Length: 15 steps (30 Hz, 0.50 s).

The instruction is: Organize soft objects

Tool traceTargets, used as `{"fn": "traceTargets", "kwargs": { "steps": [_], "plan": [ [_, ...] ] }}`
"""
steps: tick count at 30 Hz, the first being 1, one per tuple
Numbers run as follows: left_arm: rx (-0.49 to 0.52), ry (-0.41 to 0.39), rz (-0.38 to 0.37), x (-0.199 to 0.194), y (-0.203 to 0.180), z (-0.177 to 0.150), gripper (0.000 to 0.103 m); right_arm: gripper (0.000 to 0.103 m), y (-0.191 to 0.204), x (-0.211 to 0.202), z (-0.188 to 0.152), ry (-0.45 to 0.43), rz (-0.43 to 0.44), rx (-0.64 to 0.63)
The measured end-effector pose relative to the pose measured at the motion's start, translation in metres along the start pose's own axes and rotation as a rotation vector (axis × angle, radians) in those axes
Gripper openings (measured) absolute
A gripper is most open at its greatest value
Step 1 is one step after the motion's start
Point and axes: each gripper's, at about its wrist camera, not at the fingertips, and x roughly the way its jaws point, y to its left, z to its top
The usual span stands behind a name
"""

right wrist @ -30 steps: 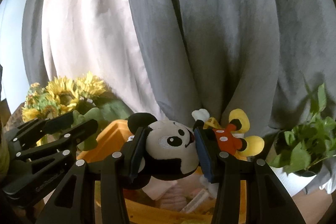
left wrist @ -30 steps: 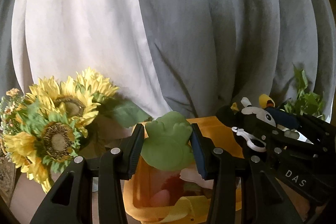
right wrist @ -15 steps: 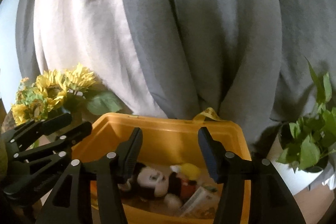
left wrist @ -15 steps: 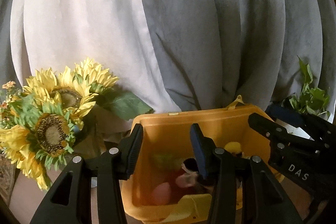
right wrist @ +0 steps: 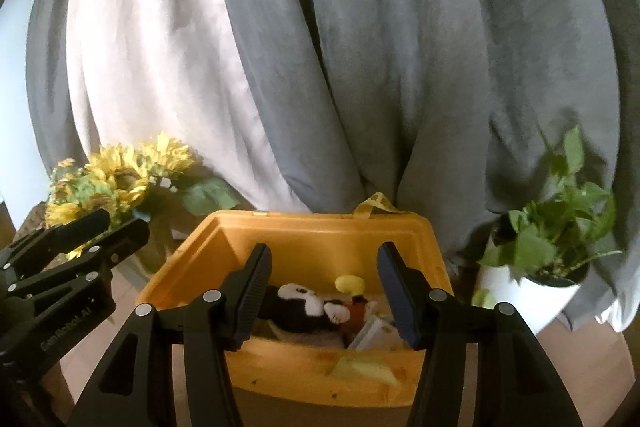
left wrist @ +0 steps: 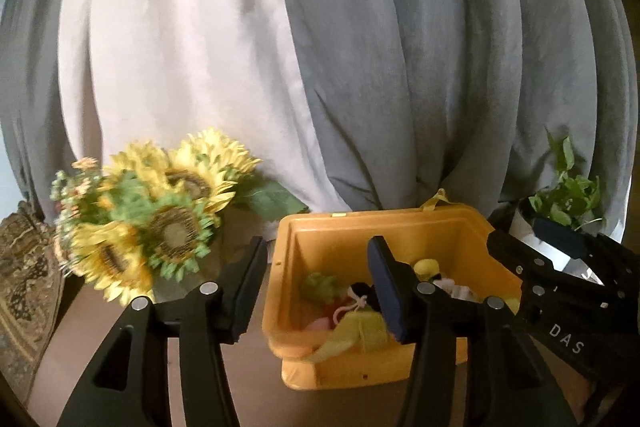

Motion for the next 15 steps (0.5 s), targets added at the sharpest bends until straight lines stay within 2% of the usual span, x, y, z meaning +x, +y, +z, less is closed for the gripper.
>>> {"fn": "traceTargets", "kwargs": {
  "steps": [1,7,9,15],
  "plan": [
    [-0.005,-0.002,0.006,-0.008,0.002,-0.001,0.055,0.064,0.001,-0.007,-0.001,-0.004,-0.004,0.000],
    [-0.006,-0.016,0.017,-0.047,0.010,-0.004,0.068,0.074,0.011,-0.047,-0.006,-0.015,-0.043,0.020],
    [0.001,-0.021,0.015,-0.059,0.013,-0.006,0.076,0.077,0.015,-0.060,-0.008,-0.016,-0.060,0.029],
    [0.028,-0.032,-0.010,-0.090,0.025,-0.014,0.092,0.083,0.028,-0.097,-0.017,-0.017,-0.138,0.063]
  ]
}}
